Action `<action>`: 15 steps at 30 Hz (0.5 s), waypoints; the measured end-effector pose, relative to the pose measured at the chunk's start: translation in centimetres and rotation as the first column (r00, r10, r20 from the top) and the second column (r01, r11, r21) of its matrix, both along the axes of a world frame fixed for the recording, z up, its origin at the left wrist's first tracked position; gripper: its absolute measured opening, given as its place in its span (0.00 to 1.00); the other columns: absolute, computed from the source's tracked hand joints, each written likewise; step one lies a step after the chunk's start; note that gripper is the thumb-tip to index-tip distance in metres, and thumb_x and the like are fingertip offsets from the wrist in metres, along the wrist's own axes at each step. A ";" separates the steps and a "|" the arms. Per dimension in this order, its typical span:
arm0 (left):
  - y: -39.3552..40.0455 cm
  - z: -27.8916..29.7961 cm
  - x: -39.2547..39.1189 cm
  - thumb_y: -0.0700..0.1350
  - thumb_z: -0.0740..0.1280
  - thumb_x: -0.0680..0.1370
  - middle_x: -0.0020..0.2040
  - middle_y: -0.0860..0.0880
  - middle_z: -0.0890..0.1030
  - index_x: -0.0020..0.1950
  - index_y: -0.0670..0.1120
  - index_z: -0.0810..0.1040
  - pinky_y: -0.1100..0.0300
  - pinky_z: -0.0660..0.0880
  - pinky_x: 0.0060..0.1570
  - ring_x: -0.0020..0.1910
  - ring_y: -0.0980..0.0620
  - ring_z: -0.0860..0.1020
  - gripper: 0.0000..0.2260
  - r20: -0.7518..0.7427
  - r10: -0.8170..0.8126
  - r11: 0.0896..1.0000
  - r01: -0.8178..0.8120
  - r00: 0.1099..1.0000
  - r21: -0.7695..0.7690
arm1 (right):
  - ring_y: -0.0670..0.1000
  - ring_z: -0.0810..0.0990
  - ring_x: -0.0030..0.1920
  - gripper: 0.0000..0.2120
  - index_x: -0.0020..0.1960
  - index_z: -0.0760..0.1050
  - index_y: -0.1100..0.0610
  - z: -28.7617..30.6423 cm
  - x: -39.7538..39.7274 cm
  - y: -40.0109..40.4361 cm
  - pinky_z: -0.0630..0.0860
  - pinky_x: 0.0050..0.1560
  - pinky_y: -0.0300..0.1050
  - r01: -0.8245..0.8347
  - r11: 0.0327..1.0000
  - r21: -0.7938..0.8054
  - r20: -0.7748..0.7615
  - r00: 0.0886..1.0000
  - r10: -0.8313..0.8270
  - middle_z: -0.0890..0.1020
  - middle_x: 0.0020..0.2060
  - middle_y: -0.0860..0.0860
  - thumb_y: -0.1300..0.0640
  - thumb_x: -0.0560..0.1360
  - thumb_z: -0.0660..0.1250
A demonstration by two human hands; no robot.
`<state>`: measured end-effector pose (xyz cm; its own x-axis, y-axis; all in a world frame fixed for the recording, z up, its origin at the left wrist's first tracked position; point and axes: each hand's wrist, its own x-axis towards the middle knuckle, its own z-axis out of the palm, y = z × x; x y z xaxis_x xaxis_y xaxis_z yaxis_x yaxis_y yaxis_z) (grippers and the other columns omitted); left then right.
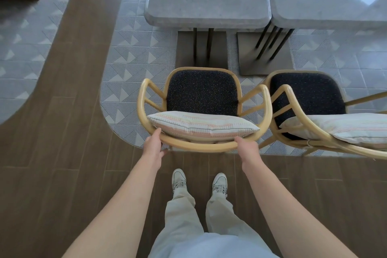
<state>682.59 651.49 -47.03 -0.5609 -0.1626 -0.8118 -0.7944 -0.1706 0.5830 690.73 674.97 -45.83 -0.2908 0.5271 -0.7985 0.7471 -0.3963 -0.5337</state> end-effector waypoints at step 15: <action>4.5 15.8 -5.2 0.61 0.49 0.85 0.79 0.49 0.66 0.80 0.49 0.64 0.46 0.58 0.78 0.77 0.51 0.65 0.27 -0.511 -0.186 0.982 0.174 0.839 -0.071 | 0.48 0.63 0.76 0.28 0.80 0.60 0.48 15.2 -7.6 -1.7 0.59 0.78 0.57 -0.298 0.949 0.098 -0.509 0.804 0.305 0.66 0.77 0.45 0.39 0.82 0.51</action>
